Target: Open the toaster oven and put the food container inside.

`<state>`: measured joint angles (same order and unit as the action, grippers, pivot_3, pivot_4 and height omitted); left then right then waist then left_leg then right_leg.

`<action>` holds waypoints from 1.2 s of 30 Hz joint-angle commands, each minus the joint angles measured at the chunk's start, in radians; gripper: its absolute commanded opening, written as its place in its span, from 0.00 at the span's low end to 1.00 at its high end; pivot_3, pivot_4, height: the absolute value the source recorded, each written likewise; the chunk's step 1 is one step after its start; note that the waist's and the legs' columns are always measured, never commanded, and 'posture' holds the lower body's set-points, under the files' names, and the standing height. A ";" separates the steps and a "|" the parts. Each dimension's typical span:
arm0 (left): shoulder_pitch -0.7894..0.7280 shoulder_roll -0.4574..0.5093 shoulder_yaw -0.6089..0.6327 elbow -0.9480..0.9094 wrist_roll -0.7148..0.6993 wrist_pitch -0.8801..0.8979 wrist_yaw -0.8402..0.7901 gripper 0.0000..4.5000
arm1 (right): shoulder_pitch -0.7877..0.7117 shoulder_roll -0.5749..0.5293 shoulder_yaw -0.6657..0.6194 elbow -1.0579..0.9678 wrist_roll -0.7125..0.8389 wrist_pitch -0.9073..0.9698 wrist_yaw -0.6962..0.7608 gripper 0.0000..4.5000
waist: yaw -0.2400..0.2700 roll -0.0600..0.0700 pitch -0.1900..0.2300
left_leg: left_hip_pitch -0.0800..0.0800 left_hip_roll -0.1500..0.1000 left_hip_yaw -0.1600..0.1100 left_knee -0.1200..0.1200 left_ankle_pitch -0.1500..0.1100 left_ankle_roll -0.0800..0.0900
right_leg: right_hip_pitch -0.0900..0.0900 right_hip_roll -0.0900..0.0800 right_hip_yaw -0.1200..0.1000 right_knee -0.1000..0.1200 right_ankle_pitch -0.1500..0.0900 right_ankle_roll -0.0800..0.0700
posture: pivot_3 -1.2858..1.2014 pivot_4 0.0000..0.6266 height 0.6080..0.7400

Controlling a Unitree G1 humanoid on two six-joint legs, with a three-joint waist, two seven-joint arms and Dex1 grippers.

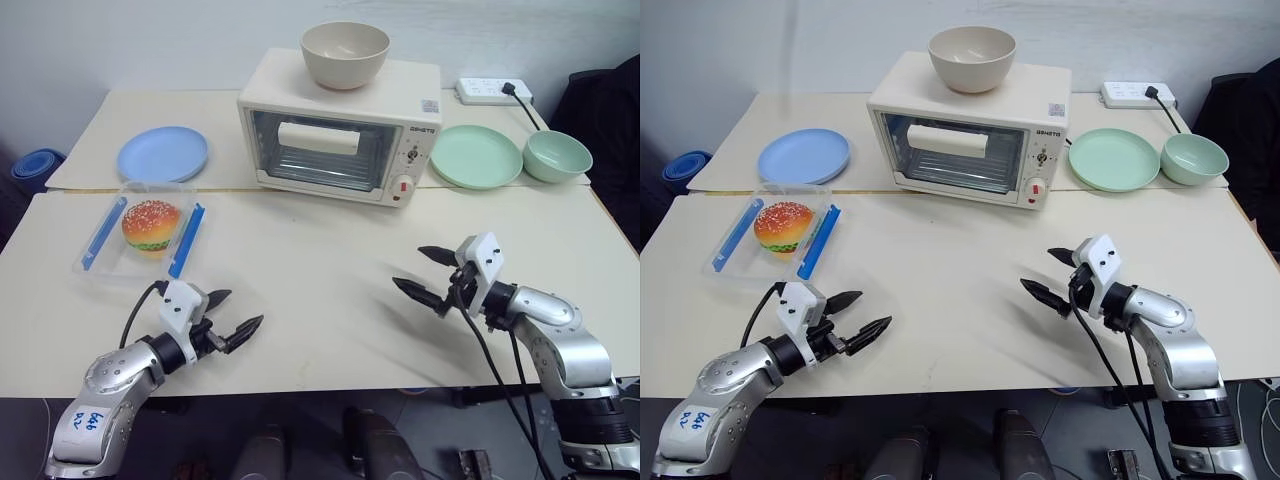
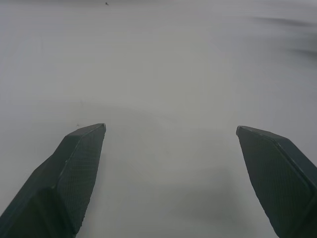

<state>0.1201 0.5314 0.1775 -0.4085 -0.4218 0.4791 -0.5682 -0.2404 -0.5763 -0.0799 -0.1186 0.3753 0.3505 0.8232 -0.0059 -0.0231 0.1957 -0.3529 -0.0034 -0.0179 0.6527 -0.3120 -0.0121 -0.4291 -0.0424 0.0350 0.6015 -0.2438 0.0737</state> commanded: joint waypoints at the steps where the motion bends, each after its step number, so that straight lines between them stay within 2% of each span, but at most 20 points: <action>1: 0.010 0.008 0.002 -0.020 0.025 -0.027 0.005 1.00 | -0.006 0.002 0.005 -0.034 0.005 -0.010 0.003 0.99 | 0.000 0.000 0.000 | 0.000 0.000 0.000 0.000 0.000 0.000 | 0.000 0.000 0.000 0.000 0.000 0.000 | 0.52 0.24 1.00; 11: -0.032 -0.018 0.049 -0.086 -0.103 0.053 0.013 1.00 | -0.031 0.010 0.017 -0.039 0.040 0.038 0.004 0.99 | 0.001 0.000 0.000 | 0.000 0.000 0.000 0.000 0.000 0.000 | 0.000 0.000 0.000 0.000 0.000 0.000 | 0.52 0.24 1.00; 16: -0.103 0.006 0.070 -0.122 -0.188 0.122 0.003 1.00 | -0.116 0.040 0.027 0.008 0.049 0.054 -0.003 0.99 | -0.003 0.000 0.000 | 0.000 0.000 0.000 0.000 0.000 0.000 | 0.000 0.000 0.000 0.000 0.000 0.000 | 0.52 0.24 1.00; 22: -0.283 0.076 0.154 -0.146 -0.334 0.215 0.018 1.00 | -0.399 0.151 0.030 0.240 0.031 0.037 -0.041 0.99 | -0.023 -0.002 0.001 | 0.000 0.000 0.000 0.002 0.001 0.000 | -0.001 0.001 -0.001 0.002 0.002 0.000 | 0.52 0.24 1.00; 26: -0.398 0.162 0.222 -0.120 -0.401 0.268 0.021 1.00 | -0.586 0.220 0.050 0.468 -0.030 -0.037 -0.058 0.99 | -0.027 -0.002 0.001 | 0.000 0.000 0.001 0.000 0.000 -0.001 | -0.004 0.001 -0.001 0.006 0.002 0.000 | 0.52 0.24 1.00; 30: -0.446 0.236 0.253 -0.089 -0.403 0.275 0.005 1.00 | -0.713 0.270 0.051 0.645 -0.069 -0.103 -0.060 0.99 | -0.027 -0.002 0.001 | -0.007 0.000 0.003 -0.002 0.000 -0.001 | -0.016 0.001 -0.001 0.010 0.002 0.000 | 0.52 0.24 1.00; 33: -0.462 0.294 0.285 -0.028 -0.352 0.249 0.004 1.00 | -0.787 0.304 0.073 0.753 -0.103 -0.170 -0.041 0.99 | -0.028 -0.002 0.001 | -0.015 0.000 0.002 -0.002 0.001 -0.003 | -0.021 0.001 0.000 0.011 0.002 0.000 | 0.52 0.24 1.00; 36: -0.470 0.307 0.299 -0.002 -0.342 0.234 0.007 1.00 | -0.833 0.327 0.065 0.818 -0.111 -0.210 -0.027 0.99 | -0.030 -0.002 0.001 | -0.020 -0.001 0.003 -0.002 0.001 -0.004 | -0.027 0.000 -0.001 0.011 0.002 0.000 | 0.52 0.24 1.00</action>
<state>-0.3407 0.8288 0.4401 -0.4021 -0.7739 0.7412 -0.5617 -1.0363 -0.2514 -0.0030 0.6912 0.2638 0.1843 0.7880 -0.0355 -0.0250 0.1970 -0.3733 -0.0038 -0.0146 0.6504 -0.3106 -0.0157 -0.4567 -0.0423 0.0340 0.6126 -0.2416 0.0741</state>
